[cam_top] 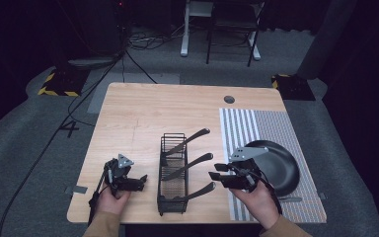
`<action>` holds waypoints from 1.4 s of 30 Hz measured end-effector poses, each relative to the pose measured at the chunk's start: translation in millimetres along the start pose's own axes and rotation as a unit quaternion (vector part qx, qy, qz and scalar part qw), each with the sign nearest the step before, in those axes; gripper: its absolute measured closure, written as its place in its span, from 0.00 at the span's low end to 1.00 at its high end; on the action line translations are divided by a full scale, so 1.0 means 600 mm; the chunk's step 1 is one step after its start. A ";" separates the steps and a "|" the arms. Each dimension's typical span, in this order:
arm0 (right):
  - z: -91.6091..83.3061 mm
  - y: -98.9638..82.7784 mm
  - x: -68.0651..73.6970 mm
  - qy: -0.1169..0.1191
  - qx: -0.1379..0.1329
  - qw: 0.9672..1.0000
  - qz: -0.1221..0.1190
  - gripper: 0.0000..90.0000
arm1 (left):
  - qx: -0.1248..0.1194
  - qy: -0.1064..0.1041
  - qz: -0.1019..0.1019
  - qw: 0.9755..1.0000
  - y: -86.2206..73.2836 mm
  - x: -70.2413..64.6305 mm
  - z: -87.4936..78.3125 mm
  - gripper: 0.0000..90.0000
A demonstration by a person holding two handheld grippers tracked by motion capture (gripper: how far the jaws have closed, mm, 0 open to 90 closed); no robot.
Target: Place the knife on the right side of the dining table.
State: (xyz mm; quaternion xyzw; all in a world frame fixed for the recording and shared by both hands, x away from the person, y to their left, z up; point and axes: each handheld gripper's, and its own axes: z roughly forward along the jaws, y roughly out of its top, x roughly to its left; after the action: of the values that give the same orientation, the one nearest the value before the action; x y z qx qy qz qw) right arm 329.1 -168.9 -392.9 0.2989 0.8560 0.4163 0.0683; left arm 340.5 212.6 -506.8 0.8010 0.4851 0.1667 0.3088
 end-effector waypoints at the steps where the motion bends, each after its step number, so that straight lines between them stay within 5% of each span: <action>1: -0.003 0.004 0.001 0.002 -0.002 1.000 -0.001 0.67 | 0.000 0.000 0.000 1.000 0.000 0.000 0.000 0.00; 10: -0.037 0.035 0.012 -0.005 -0.039 0.999 -0.032 0.65 | 0.000 -0.001 -0.001 1.000 0.000 0.000 0.000 0.00; 22: -0.040 0.082 -0.028 -0.018 -0.062 0.997 -0.030 0.66 | 0.000 0.003 0.002 1.000 -0.001 0.000 -0.001 0.01; 34: -0.027 0.135 -0.050 -0.011 -0.050 0.998 -0.032 0.67 | 0.000 0.003 0.001 1.000 -0.001 -0.001 -0.002 0.01; 42: -0.008 0.162 -0.069 0.022 -0.026 0.999 -0.020 0.71 | 0.000 0.004 0.001 1.000 -0.001 -0.001 -0.001 0.01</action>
State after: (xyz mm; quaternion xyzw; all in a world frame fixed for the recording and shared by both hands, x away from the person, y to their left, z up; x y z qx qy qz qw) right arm 404.9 -149.8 -322.0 0.2711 0.8518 0.4434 0.0657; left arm 339.2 212.8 -506.6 0.8009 0.4852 0.1703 0.3069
